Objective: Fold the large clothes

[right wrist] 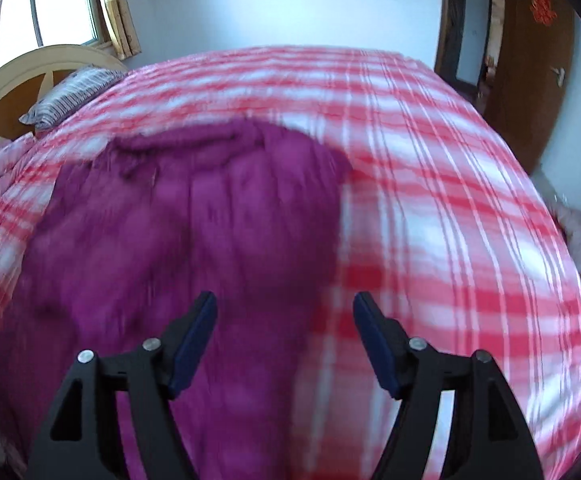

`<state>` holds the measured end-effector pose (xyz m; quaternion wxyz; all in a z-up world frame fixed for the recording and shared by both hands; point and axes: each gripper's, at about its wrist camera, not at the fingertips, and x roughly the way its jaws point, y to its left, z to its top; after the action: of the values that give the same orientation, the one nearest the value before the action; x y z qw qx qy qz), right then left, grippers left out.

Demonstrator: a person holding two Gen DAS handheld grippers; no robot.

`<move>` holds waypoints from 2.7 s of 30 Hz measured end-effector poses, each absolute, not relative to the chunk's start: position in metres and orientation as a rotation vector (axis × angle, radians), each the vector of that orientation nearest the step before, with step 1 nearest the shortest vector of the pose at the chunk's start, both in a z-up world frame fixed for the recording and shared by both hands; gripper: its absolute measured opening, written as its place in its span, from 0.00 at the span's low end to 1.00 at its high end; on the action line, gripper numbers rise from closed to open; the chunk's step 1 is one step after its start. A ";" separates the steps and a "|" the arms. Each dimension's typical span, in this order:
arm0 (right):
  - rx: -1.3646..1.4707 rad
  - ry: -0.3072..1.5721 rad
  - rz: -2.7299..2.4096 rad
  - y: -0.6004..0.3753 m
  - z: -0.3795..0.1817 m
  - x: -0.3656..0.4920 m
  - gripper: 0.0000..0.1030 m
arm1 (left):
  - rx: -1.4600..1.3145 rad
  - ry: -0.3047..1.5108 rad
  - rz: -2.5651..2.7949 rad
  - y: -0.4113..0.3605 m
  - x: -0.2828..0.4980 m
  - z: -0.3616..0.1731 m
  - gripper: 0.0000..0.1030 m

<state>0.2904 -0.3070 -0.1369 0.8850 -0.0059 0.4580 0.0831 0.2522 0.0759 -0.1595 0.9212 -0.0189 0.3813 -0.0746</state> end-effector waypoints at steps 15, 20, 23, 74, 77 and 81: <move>0.078 1.047 0.048 -0.323 -0.191 0.098 0.70 | 0.062 0.845 -0.209 0.038 0.101 -0.219 0.97; 0.151 1.010 0.051 -0.322 -0.191 0.088 0.29 | 0.077 0.815 -0.233 0.034 0.095 -0.215 0.32; 0.200 0.987 0.118 -0.318 -0.186 0.080 0.11 | 0.044 0.832 -0.316 0.033 0.094 -0.208 0.09; 0.379 0.848 0.098 -0.325 -0.142 0.333 0.15 | 0.095 0.610 -0.280 0.004 0.297 -0.099 0.78; 0.395 0.855 0.045 -0.328 -0.144 0.332 0.64 | 0.209 0.698 -0.191 -0.028 0.321 -0.139 0.78; 0.357 0.784 -0.031 -0.324 -0.120 0.313 0.84 | 0.107 0.795 -0.168 -0.019 0.334 -0.170 0.78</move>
<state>0.3133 -0.3238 -0.1195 0.9085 0.1730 0.3802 -0.0152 0.3340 -0.0194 -0.1701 0.9171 0.0521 0.3866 -0.0815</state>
